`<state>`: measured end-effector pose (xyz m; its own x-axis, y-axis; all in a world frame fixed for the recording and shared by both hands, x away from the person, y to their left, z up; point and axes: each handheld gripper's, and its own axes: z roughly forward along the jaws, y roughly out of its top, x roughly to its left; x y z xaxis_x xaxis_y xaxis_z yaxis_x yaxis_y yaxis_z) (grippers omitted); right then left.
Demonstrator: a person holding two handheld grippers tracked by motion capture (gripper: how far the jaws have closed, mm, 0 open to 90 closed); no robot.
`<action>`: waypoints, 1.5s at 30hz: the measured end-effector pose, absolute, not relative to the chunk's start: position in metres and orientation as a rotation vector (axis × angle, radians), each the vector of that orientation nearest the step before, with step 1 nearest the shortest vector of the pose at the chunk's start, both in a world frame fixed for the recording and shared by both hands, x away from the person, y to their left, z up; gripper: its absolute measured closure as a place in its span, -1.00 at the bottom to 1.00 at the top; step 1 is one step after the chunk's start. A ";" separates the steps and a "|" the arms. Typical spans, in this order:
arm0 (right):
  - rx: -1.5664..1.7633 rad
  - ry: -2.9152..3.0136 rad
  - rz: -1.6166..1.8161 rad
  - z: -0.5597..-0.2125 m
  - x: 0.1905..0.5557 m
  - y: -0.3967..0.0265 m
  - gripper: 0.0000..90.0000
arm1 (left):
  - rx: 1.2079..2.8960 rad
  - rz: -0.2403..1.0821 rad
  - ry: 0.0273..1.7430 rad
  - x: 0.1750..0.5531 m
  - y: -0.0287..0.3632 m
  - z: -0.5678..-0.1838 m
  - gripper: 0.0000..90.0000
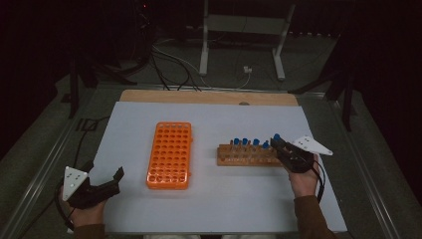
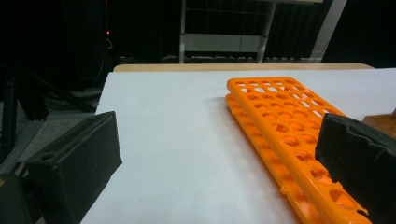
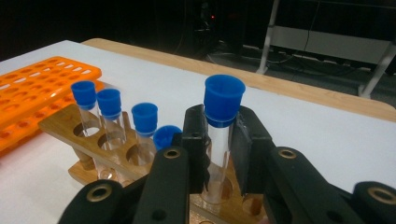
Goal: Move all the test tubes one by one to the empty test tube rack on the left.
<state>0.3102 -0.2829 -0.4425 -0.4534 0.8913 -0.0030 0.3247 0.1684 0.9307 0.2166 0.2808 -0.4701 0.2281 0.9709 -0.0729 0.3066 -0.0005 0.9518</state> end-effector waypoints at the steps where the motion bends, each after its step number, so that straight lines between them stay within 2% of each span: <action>1: 1.149 1.873 1.278 -0.441 0.310 -0.283 0.71 | 1.507 0.840 1.259 0.217 0.281 -0.470 -0.98; 19: 1.110 1.852 1.311 -0.419 0.304 -0.284 0.71 | 1.515 0.835 1.254 0.217 0.280 -0.470 -0.98; 36: 1.076 1.869 1.361 -0.408 0.284 -0.283 0.71 | 1.550 0.818 1.209 0.217 0.271 -0.469 -0.98; 42: 1.046 1.917 1.379 -0.403 0.277 -0.276 0.70 | 1.562 0.688 1.116 0.223 0.259 -0.466 -0.98; 45: 1.042 1.940 1.396 -0.403 0.275 -0.272 0.70 | 1.559 0.663 1.068 0.226 0.254 -0.461 -0.98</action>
<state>0.2752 -0.2722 -0.4025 -0.5635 0.8259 0.0195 0.2806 0.1691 0.9448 0.2259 0.2543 -0.4610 0.4414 0.8894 -0.1186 0.2883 -0.0155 0.9574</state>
